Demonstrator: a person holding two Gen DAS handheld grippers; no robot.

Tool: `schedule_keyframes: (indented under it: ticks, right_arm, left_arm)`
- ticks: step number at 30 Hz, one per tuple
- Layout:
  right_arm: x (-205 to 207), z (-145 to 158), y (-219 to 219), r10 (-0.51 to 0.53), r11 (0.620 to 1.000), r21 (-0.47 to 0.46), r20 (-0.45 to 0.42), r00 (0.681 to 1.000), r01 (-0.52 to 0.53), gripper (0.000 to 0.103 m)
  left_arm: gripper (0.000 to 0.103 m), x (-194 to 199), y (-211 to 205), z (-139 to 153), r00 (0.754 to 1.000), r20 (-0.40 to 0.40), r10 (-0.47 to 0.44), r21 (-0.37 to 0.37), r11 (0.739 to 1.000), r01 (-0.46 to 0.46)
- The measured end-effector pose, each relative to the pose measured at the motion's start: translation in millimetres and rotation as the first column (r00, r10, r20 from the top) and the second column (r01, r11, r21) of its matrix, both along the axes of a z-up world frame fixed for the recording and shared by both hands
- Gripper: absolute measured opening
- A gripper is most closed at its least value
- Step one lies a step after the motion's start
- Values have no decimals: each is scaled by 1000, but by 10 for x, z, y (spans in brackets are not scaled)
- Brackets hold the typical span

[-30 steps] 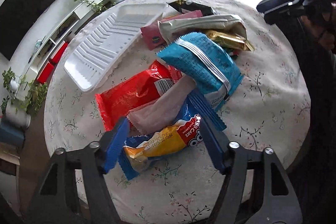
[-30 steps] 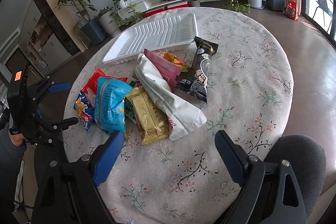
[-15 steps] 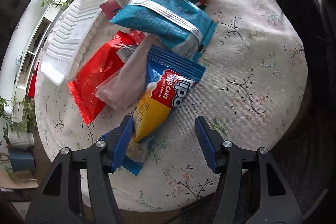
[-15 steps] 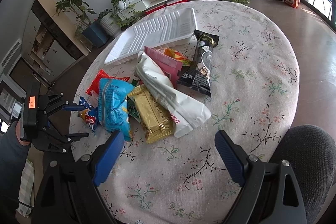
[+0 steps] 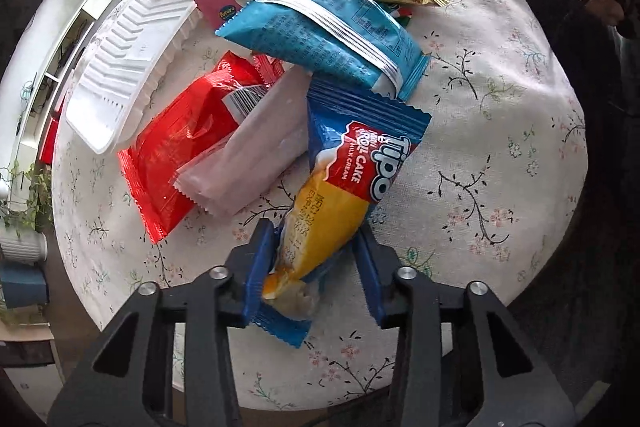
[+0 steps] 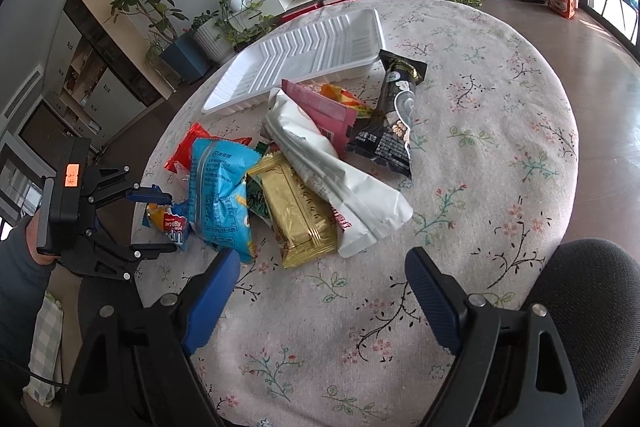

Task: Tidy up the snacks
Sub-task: 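Grasp the blue Tipo roll cake packet with the left gripper while the right gripper approaches the light-blue packet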

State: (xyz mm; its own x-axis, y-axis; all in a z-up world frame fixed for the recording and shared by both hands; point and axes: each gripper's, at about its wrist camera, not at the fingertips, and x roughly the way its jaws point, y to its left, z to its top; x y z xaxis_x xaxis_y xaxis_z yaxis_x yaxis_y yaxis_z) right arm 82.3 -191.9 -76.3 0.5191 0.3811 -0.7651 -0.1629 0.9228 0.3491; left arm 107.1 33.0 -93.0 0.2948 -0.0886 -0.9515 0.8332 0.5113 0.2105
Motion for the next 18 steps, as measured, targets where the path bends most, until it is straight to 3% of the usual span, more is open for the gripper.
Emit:
schedule_keyframes:
  ticks: [5,9,14,18]
  right_arm:
    - [18,-26,23,6,1000,-4,-8,1000,-6,83]
    - [26,-20,92,18,1000,-14,-5,1000,-18,82]
    - [59,25,258,60,998,-11,2,998,-60,82]
    - [122,109,490,113,994,2,27,993,-113,80]
  left_arm:
    - [29,-51,-115,18,998,-5,60,-13,998,-60]
    - [28,-81,-135,78,985,-78,155,-99,982,-162]
    - [27,-128,-38,154,944,-155,290,-207,925,-318]
    - [27,-239,113,198,897,-205,390,-266,860,-435]
